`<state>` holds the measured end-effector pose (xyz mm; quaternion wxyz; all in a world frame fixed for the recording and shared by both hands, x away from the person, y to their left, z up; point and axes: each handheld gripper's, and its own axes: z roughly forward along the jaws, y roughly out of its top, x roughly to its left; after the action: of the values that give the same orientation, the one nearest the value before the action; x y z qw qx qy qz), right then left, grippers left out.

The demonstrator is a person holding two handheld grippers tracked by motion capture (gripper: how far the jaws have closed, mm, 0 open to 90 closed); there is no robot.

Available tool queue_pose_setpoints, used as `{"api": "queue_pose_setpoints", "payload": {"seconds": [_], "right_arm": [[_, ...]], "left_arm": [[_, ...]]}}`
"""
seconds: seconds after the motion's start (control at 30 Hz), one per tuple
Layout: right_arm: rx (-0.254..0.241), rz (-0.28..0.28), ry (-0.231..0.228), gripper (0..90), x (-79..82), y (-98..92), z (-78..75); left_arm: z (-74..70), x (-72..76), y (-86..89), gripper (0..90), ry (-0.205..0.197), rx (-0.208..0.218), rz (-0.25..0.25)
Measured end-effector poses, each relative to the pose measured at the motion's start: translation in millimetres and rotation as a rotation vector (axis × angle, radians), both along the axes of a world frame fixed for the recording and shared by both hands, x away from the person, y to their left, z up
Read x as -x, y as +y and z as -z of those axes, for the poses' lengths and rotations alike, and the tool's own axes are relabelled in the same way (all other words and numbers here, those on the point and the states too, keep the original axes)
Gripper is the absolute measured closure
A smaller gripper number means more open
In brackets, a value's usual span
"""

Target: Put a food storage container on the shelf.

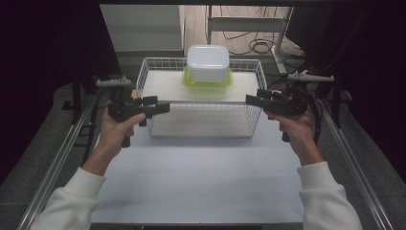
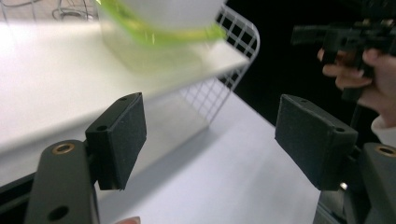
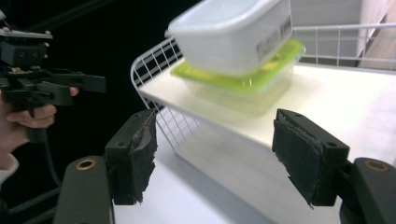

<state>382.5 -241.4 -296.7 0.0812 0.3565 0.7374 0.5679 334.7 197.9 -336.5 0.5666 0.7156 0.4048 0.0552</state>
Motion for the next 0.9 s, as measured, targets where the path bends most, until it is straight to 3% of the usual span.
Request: {"api": "queue_pose_setpoints", "payload": {"seconds": [0.03, 0.07, 0.17, 0.23, 0.3, 0.33, 0.37, 0.4, 0.47, 0.53, 0.7, 0.77, 0.9], "right_arm": [[0.020, 0.001, -0.026, 29.6, 10.2, -1.4, 9.1], [0.020, 0.001, -0.026, 29.6, 10.2, -1.4, 9.1], [0.016, -0.003, -0.029, 29.0, 25.0, -5.7, 27.6], [0.037, 0.004, -0.038, 27.7, 41.0, -12.2, 47.8], [0.040, 0.009, -0.038, 27.4, 46.4, -15.2, 54.5], [0.049, 0.017, -0.032, 26.8, 56.3, -21.1, 67.8], [0.057, 0.019, -0.026, 26.5, 59.7, -23.0, 72.7], [0.057, 0.019, -0.026, 26.5, 59.7, -23.0, 72.7], [0.086, 0.027, -0.002, 25.5, 67.8, -26.6, 87.8], [0.121, 0.028, 0.046, 23.7, 76.1, -28.6, 109.3], [0.164, 0.027, 0.085, 21.4, 82.2, -29.6, 133.1], [0.187, 0.031, 0.105, 20.8, 82.2, -30.0, 140.5], [0.165, 0.027, 0.104, 20.4, 81.2, -29.7, 142.7]], "left_arm": [[7.6, 4.4, 0.3, 24.4, -0.002, -0.009, -0.008], [15.6, 8.9, 0.4, 24.4, 0.001, -0.021, -0.016], [40.3, 20.0, 0.4, 24.4, 0.032, -0.046, -0.014], [56.3, 27.1, 0.5, 24.3, 0.047, -0.062, -0.020], [71.9, 32.4, 0.6, 24.3, 0.072, -0.081, -0.026], [84.7, 35.8, 0.8, 24.1, 0.101, -0.092, -0.025], [84.7, 35.8, 0.8, 24.0, 0.101, -0.092, -0.025], [93.1, 38.6, 1.4, 24.0, 0.115, -0.091, -0.031], [105.5, 41.8, 0.4, 24.2, 0.143, -0.096, -0.027], [114.4, 45.7, -2.4, 23.8, 0.151, -0.145, -0.026], [126.7, 53.0, -9.9, 23.8, 0.153, -0.196, -0.040], [129.9, 54.1, -11.6, 23.4, 0.154, -0.211, -0.033], [133.5, 54.3, -9.7, 23.4, 0.150, -0.223, -0.051]]}}
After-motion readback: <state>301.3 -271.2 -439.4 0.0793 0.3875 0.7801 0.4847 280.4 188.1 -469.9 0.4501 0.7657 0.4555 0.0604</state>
